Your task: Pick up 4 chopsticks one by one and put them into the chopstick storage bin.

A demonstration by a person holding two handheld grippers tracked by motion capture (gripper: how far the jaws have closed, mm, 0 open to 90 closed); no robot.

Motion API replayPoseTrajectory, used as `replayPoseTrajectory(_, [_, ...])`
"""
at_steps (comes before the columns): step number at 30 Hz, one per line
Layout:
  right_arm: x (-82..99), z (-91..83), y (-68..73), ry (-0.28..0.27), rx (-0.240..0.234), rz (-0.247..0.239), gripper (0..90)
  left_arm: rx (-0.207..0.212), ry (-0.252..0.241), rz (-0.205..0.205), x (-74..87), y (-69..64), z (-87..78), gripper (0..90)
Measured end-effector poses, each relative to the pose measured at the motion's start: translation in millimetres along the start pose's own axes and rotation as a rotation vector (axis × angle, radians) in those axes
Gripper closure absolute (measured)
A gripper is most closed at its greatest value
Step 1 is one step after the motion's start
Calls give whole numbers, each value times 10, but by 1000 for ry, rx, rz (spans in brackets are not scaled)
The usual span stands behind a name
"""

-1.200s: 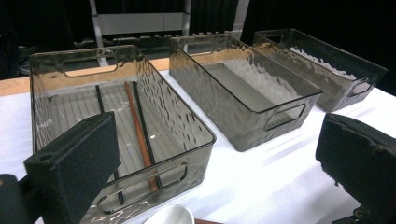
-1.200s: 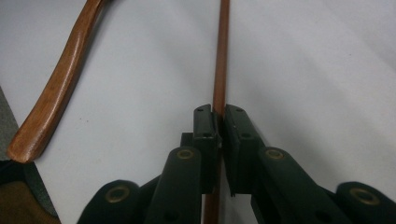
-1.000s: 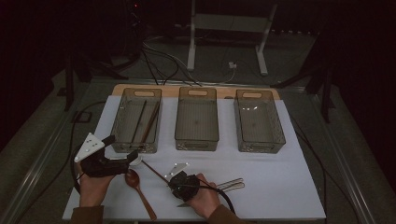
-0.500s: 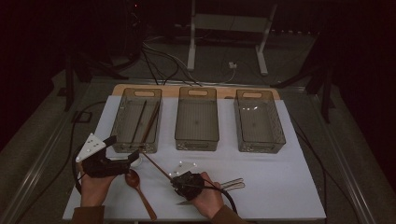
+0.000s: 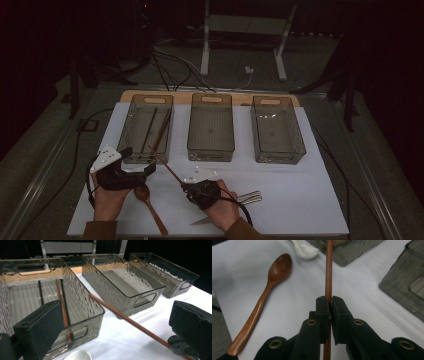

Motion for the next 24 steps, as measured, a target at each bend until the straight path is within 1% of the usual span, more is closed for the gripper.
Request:
replayPoseTrajectory(3, [-24,-14,-7,-19,6,7,851,4,9,-7,18,-14,32,8])
replayPoseTrajectory(7, [-68,-40,-37,-44,-5,29,851,11,25,-13,42,-38,80,8])
replayPoseTrajectory(14, [-153,-118,-96,-91,18,42,851,38,70,-44,99,-106,187,11])
replayPoseTrajectory(16, [-172,-137,-106,-101,23,40,851,55,84,-59,118,-137,233,28])
replayPoseTrajectory(20, [-195,-158,-107,-119,29,37,851,77,107,-87,153,-235,351,91])
replayPoseTrajectory(22, [-203,-162,-102,-125,30,32,851,74,120,-93,165,-286,412,175])
replayPoseTrajectory(23, [-206,-165,-99,-129,30,33,851,91,127,-101,171,-311,440,202])
replayPoseTrajectory(24, [-208,-167,-96,-132,31,32,851,114,131,-109,174,-332,461,274])
Point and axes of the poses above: each handheld gripper's, and its own axes: z roughly forward along the jaws, x roughly out of its underside, y roughly to its left, the point moved 4 cm from there along z, roughly forward along the jaws, and after that the axes turned 15 degrees about -z, right-handed, at the moved point
